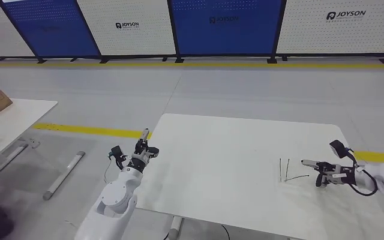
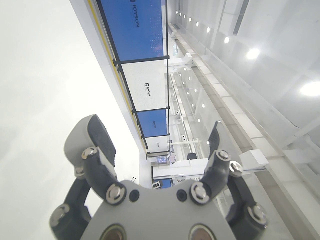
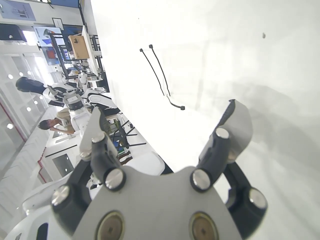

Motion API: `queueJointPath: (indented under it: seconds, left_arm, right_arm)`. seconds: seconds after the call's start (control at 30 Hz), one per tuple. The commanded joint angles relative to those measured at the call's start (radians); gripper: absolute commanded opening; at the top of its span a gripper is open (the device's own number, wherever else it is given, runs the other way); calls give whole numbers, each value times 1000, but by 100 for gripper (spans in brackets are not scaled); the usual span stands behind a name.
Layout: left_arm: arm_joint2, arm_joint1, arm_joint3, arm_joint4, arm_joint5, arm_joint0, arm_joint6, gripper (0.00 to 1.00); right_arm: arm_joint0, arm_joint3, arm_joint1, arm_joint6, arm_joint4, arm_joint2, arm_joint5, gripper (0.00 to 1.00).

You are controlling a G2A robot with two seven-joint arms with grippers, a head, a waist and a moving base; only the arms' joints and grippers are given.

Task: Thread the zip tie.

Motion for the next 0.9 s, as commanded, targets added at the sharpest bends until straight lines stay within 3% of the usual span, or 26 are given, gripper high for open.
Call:
queueJointPath:
  seconds: [0.0, 0.1, 0.2, 0.33, 0.87]
  left_arm:
    - [0, 0, 0, 0, 0, 0, 0, 100]
    - [0, 0, 0, 0, 0, 0, 0, 100]
    - [0, 0, 0, 0, 0, 0, 0, 100]
    - [0, 0, 0, 0, 0, 0, 0, 100]
    - [0, 0, 0, 0, 0, 0, 0, 100]
  right_arm:
    - [0, 0, 0, 0, 0, 0, 0, 100]
    - [-2, -5, 0, -3, -2, -1, -5, 100]
    - [-22, -25, 2, -11, -2, 10, -64, 100]
    - [-33, -33, 8, -1, -16, 28, -90, 100]
    - [-44, -62, 7, -25, -67, 26, -87, 100]
